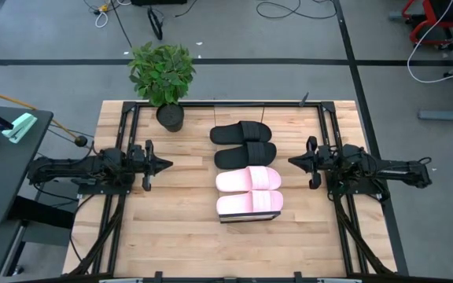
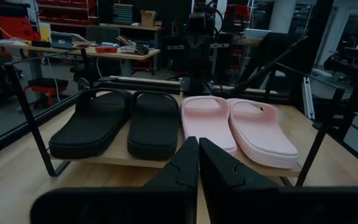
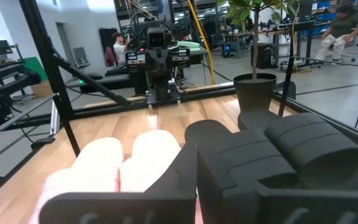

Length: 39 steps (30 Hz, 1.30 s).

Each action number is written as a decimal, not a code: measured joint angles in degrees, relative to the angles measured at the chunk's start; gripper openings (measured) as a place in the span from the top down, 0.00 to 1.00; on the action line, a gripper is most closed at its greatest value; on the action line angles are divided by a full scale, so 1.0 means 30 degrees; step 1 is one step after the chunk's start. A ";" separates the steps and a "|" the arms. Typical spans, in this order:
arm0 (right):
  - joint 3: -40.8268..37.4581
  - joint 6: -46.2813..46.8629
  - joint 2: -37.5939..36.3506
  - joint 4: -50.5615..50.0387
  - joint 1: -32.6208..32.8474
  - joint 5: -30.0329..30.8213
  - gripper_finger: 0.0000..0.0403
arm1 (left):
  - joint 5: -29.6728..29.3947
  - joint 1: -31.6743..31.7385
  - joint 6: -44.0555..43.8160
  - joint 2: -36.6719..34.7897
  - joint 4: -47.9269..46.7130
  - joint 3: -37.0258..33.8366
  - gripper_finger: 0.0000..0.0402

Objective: Pick and place slides into the shelf
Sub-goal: Return to Home Position

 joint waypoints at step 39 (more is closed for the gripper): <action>-0.0007 0.0095 0.0335 0.0007 0.0001 0.0013 0.99 | 0.0000 0.0000 0.0063 0.0000 0.0315 0.0000 0.94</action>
